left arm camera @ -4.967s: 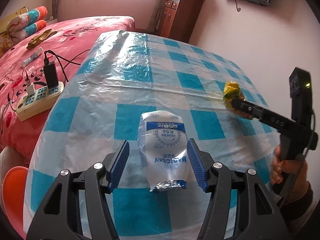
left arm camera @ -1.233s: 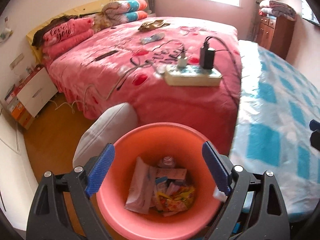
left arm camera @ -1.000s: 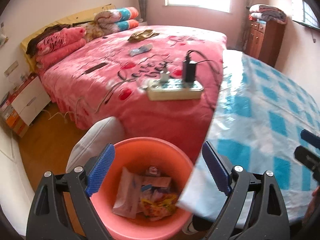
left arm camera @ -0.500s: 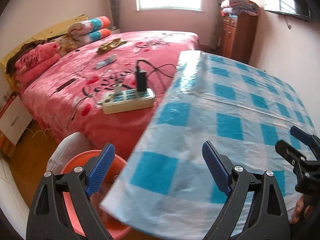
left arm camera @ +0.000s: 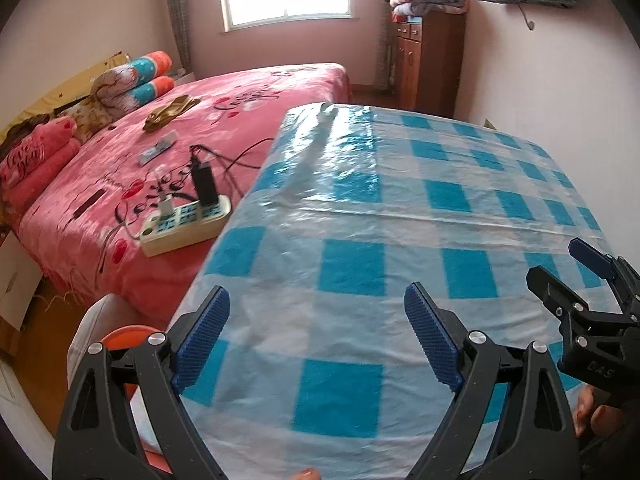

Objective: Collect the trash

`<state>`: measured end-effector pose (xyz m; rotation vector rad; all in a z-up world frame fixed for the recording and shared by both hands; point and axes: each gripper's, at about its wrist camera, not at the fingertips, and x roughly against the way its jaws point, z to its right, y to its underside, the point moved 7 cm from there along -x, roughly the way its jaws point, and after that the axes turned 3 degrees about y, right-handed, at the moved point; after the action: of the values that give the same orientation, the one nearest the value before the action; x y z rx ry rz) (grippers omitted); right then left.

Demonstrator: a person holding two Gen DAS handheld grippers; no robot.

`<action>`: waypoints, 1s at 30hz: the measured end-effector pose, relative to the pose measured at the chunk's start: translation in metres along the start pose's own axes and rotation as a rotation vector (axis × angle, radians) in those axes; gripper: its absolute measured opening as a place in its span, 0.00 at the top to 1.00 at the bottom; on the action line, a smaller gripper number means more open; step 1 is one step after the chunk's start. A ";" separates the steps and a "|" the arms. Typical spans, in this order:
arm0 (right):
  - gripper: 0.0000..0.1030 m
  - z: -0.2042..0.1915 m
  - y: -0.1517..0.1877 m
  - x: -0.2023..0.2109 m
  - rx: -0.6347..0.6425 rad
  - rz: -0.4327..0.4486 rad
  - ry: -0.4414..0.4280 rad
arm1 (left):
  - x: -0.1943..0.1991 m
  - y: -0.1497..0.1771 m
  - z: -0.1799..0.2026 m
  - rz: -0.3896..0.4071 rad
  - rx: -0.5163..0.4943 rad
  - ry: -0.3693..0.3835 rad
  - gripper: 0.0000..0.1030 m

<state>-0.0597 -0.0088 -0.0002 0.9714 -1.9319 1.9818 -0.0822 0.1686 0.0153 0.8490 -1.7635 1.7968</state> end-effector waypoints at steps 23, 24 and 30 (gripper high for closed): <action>0.07 0.115 0.002 0.038 -0.083 0.122 0.223 | -0.013 -0.024 0.107 -0.009 -0.110 0.100 0.09; 0.07 0.118 0.003 0.039 -0.084 0.124 0.228 | -0.013 -0.025 0.111 -0.004 -0.115 0.104 0.07; 0.07 0.135 0.006 0.047 -0.098 0.143 0.251 | -0.012 -0.029 0.134 0.015 -0.151 0.121 0.06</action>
<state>-0.0572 -0.1513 0.0120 0.5450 -1.9812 1.9524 -0.0403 0.0374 0.0235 0.6550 -1.8051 1.6635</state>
